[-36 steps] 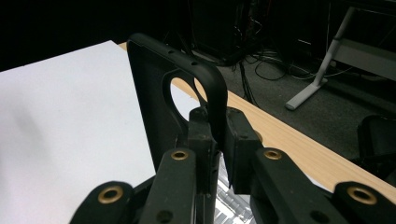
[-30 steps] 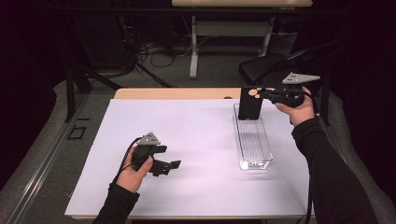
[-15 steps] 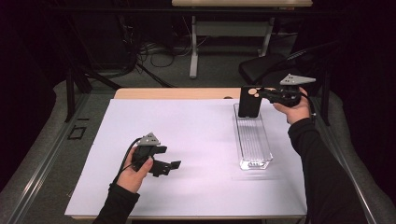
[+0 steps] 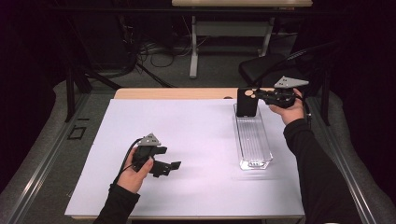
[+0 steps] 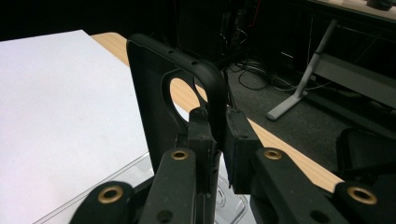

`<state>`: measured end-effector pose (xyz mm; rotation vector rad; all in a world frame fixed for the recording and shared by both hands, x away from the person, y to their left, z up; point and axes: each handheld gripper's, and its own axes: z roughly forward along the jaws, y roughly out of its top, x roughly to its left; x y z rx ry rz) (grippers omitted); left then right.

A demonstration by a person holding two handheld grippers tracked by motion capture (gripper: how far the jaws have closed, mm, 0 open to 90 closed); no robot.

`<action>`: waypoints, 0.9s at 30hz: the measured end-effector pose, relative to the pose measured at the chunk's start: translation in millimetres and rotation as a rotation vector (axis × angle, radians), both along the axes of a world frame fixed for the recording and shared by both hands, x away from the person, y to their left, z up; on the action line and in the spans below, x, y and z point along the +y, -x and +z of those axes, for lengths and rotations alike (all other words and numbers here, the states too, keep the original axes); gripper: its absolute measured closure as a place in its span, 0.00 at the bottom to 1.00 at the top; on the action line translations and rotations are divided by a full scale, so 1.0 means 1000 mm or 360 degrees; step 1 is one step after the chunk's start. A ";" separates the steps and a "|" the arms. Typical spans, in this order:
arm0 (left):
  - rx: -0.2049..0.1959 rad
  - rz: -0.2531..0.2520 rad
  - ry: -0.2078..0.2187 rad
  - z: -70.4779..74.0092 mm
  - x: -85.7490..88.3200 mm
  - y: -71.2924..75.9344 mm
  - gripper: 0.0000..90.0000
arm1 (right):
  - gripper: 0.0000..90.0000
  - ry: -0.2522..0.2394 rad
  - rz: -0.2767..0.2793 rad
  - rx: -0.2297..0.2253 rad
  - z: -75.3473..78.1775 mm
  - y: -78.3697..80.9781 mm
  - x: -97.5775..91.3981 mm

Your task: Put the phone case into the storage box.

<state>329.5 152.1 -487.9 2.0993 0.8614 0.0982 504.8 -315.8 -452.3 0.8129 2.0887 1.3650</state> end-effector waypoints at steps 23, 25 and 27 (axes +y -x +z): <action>0.0013 0.0000 -0.0006 -0.004 -0.002 0.000 0.18 | 0.92 0.0072 0.0008 -0.0080 -0.016 -0.008 0.007; 0.0013 -0.0002 -0.0009 -0.004 -0.002 0.000 0.18 | 0.92 0.0074 0.0005 -0.0083 -0.017 -0.009 0.008; 0.0014 -0.0002 -0.0014 -0.005 -0.001 0.000 0.18 | 0.92 0.0066 0.0003 -0.0081 -0.018 -0.010 0.008</action>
